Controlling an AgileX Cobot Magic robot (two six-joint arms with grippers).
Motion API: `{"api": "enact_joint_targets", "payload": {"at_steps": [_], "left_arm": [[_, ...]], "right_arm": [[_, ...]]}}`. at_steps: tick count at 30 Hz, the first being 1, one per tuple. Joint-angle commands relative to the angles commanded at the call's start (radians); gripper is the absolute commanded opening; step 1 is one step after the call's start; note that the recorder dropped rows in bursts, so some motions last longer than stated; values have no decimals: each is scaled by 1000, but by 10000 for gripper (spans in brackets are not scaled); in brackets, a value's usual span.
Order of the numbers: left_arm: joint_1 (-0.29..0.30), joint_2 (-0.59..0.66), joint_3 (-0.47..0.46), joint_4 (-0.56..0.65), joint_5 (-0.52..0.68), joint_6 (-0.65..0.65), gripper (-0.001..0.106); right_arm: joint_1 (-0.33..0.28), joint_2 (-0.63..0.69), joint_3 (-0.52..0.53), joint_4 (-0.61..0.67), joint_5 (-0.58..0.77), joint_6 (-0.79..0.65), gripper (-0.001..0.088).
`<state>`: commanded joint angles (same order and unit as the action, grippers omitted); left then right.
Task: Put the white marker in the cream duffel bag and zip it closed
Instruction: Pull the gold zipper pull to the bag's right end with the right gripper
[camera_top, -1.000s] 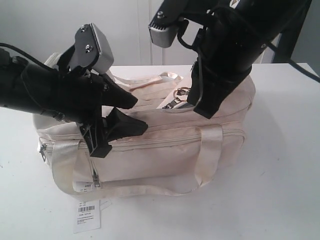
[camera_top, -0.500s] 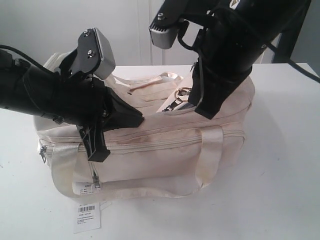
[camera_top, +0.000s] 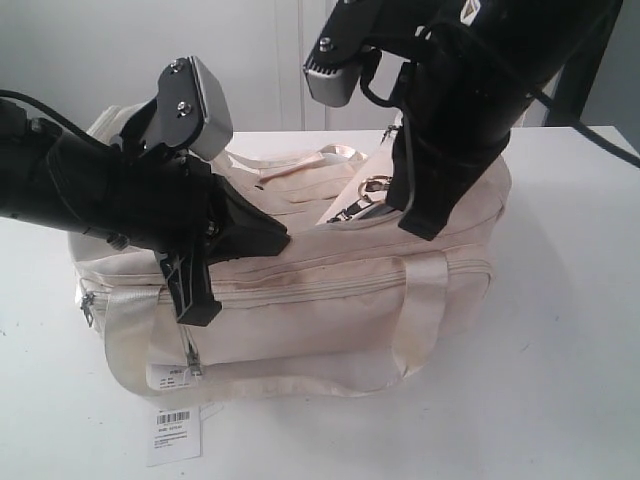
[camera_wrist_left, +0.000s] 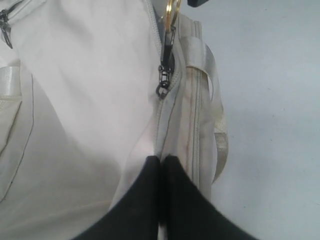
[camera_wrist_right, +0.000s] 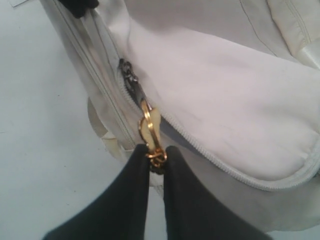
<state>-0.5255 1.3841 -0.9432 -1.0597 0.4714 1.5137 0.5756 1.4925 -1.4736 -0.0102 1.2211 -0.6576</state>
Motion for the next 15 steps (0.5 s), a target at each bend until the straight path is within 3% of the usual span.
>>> {"api": "enact_joint_targets", "payload": {"at_steps": [8,15], "left_arm": [[0,0,0,0,0,0,0],[0,0,0,21,0,-16,0]], "right_arm": [[0,0,0,-47,0,15,0],[-43,0,0,-50,0,17,0]]}}
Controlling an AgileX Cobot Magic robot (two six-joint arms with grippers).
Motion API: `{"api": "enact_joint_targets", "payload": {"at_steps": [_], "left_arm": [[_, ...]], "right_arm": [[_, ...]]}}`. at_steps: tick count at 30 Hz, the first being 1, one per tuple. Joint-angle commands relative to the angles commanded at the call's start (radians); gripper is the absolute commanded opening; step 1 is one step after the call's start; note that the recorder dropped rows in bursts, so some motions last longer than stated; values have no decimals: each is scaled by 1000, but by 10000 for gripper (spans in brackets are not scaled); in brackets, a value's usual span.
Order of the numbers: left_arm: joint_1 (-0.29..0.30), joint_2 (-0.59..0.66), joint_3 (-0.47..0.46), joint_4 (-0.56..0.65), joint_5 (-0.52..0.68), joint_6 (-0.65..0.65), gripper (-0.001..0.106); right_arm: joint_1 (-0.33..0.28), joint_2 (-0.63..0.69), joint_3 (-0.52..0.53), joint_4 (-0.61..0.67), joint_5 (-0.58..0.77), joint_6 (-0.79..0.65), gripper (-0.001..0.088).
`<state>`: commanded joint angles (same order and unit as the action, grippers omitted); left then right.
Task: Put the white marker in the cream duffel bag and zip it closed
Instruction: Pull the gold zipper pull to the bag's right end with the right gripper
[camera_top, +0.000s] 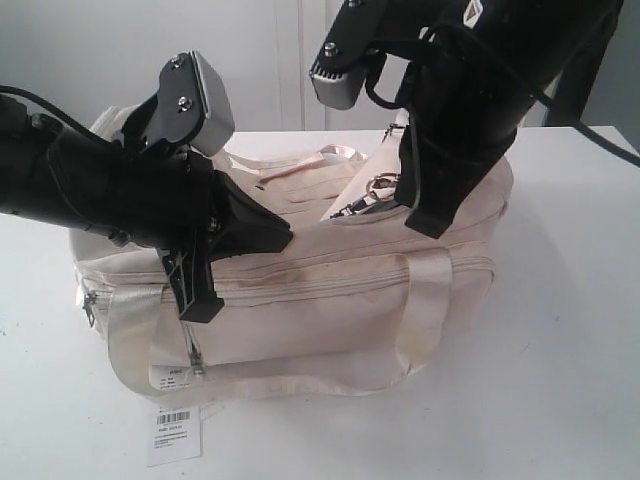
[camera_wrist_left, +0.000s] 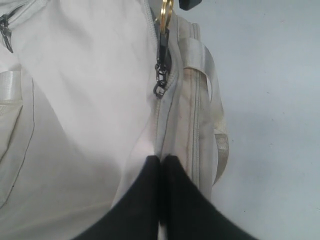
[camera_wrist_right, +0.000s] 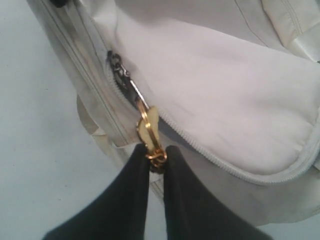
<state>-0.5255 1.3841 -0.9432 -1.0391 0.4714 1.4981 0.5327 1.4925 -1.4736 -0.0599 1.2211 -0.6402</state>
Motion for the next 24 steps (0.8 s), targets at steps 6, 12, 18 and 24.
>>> {"api": "enact_joint_targets", "payload": {"at_steps": [6,12,18,24], "left_arm": [[0,0,0,61,0,-48,0],[0,0,0,61,0,-52,0],[0,0,0,63,0,-51,0],[0,0,0,65,-4,-51,0]], "right_arm": [[-15,0,0,0,0,0,0],[-15,0,0,-50,0,0,0],[-64,-4,0,-77,-15,4,0],[-79,-4,0,-73,-29,11,0]]}}
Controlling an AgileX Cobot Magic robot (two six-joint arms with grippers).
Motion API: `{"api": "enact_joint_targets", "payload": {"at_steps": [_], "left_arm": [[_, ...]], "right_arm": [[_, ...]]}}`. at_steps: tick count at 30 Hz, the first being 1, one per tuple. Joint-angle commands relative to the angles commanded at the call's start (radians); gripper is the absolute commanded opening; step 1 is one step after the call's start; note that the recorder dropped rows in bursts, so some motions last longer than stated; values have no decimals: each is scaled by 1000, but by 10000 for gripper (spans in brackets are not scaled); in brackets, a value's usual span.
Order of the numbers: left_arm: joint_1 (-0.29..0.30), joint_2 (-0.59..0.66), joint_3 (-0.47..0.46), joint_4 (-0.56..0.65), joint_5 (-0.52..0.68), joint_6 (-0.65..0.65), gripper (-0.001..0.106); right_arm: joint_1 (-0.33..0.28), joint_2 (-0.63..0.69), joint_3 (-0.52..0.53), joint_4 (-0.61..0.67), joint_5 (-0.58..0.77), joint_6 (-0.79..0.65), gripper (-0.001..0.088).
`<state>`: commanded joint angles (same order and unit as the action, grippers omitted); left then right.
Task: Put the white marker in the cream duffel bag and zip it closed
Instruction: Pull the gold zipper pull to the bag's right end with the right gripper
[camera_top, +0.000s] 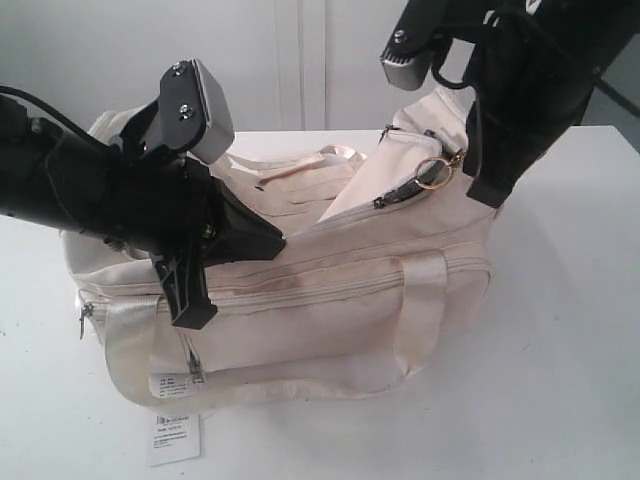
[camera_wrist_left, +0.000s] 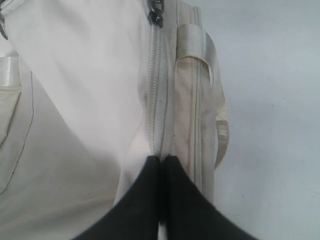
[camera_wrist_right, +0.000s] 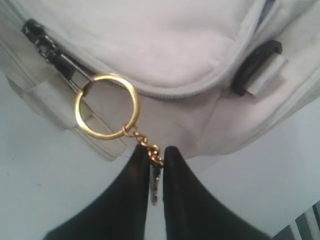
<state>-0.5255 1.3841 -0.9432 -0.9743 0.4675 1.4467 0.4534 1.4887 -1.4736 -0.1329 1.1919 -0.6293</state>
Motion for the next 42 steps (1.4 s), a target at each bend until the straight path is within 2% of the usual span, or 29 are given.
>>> {"api": "enact_joint_targets", "payload": {"at_steps": [5,11,17,26,34,42], "left_arm": [[0,0,0,0,0,0,0],[0,-15,0,0,-3,0,0],[0,-58,0,0,-3,7,0],[0,-59,2,56,5,-22,0],[0,-59,2,56,11,-22,0],[0,-59,2,71,18,-26,0]], "right_arm": [[-2,0,0,0,-11,0,0],[-36,0,0,2,-31,2,0],[-36,0,0,2,-53,4,0],[-36,0,0,-9,-90,4,0],[-36,0,0,-48,-124,4,0],[-76,2,0,-41,-158,12,0]]}}
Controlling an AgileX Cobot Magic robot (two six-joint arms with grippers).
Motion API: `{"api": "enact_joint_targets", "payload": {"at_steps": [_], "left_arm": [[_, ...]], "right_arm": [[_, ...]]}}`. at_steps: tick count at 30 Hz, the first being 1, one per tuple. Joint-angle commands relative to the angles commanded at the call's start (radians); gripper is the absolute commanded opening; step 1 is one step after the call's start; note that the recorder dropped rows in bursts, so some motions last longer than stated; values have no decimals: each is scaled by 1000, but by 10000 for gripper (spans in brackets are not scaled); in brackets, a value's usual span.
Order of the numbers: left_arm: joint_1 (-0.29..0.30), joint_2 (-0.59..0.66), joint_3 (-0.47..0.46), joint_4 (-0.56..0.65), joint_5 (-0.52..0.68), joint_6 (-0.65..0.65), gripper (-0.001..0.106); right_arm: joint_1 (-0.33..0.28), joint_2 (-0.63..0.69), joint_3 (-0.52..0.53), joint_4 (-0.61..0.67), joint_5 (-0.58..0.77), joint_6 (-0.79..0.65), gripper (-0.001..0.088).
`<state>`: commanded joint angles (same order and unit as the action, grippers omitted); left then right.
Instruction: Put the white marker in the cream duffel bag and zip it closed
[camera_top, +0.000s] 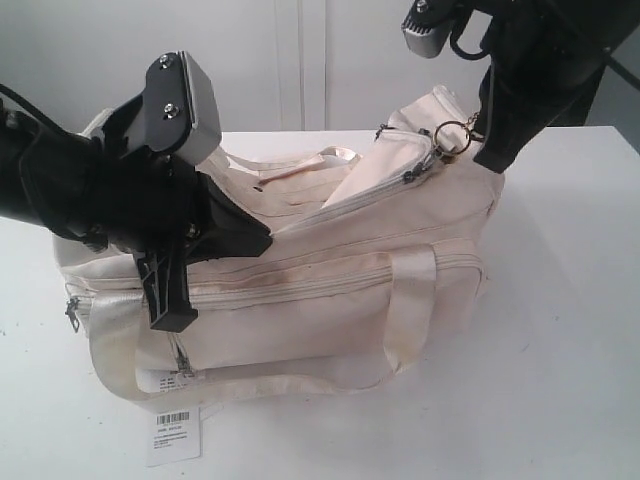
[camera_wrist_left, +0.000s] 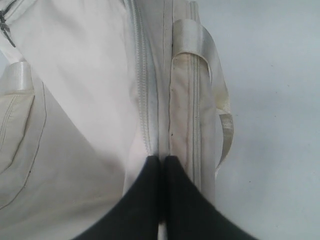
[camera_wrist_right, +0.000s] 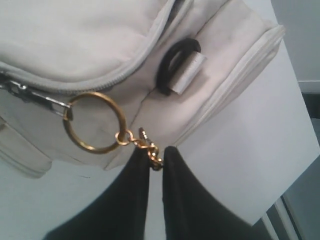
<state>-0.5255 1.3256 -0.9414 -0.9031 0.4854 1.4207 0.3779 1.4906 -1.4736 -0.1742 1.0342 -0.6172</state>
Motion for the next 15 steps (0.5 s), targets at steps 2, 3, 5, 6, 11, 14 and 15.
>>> {"api": "enact_joint_targets", "payload": {"at_steps": [2,3,5,6,11,14,15], "left_arm": [[0,0,0,2,0,0,0],[0,0,0,8,5,0,0],[0,0,0,25,10,-4,0],[0,0,0,33,16,-8,0],[0,0,0,43,21,-12,0],[0,0,0,43,24,-12,0],[0,0,0,43,24,-12,0]], "right_arm": [[0,0,0,0,-13,0,0],[0,0,0,0,-17,0,0],[0,5,0,0,-27,0,0],[0,9,3,0,-34,0,0],[-9,26,43,-4,-91,0,0],[-11,26,49,-4,-103,0,0],[-11,26,49,-4,-103,0,0]]}}
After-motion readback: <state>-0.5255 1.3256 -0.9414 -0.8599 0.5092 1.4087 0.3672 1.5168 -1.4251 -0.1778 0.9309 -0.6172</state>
